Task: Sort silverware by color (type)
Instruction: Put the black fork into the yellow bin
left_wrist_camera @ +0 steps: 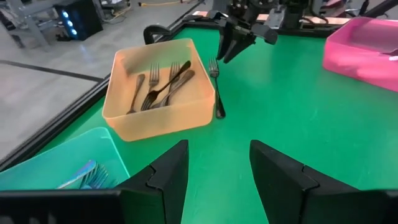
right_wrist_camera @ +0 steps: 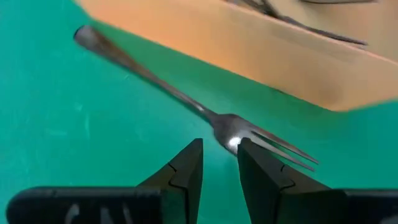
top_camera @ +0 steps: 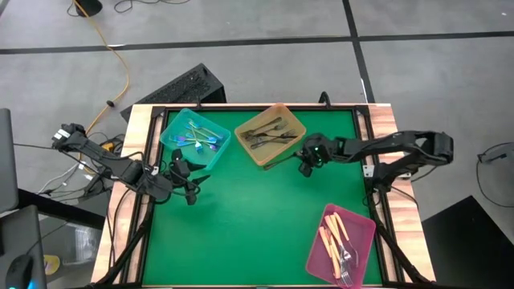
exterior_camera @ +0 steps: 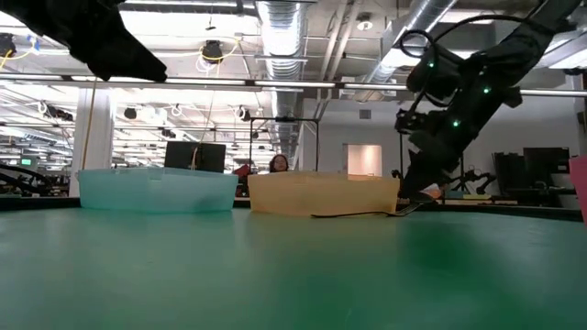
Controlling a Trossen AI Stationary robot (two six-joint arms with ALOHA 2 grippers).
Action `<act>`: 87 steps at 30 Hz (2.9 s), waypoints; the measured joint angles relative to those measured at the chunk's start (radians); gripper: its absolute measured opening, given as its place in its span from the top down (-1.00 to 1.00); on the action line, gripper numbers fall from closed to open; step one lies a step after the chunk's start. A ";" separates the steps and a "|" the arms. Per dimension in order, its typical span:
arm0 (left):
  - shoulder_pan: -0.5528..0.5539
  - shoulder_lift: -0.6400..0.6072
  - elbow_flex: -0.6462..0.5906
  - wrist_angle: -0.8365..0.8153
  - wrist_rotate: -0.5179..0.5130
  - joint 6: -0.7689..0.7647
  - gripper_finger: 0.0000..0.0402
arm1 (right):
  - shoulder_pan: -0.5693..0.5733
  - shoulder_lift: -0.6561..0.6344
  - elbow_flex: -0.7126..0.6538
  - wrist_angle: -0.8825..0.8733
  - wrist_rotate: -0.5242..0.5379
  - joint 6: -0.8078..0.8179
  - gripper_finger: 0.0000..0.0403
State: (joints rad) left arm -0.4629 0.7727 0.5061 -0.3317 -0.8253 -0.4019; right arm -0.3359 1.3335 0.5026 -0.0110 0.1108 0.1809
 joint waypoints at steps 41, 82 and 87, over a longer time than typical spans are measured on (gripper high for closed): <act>0.186 -0.059 -0.105 0.314 0.359 0.285 0.22 | 0.086 0.305 0.206 0.015 0.023 -0.212 -0.12; 0.190 -0.216 -0.149 0.337 0.306 0.331 0.22 | 0.088 0.391 0.209 0.065 -0.081 -0.117 0.06; 0.190 -0.216 -0.149 0.337 0.306 0.331 0.22 | 0.146 0.376 0.207 0.039 -0.143 -0.065 0.13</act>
State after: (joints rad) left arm -0.2729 0.5571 0.3573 0.0055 -0.5198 -0.0704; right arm -0.1896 1.7094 0.7095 0.0277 -0.0326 0.1163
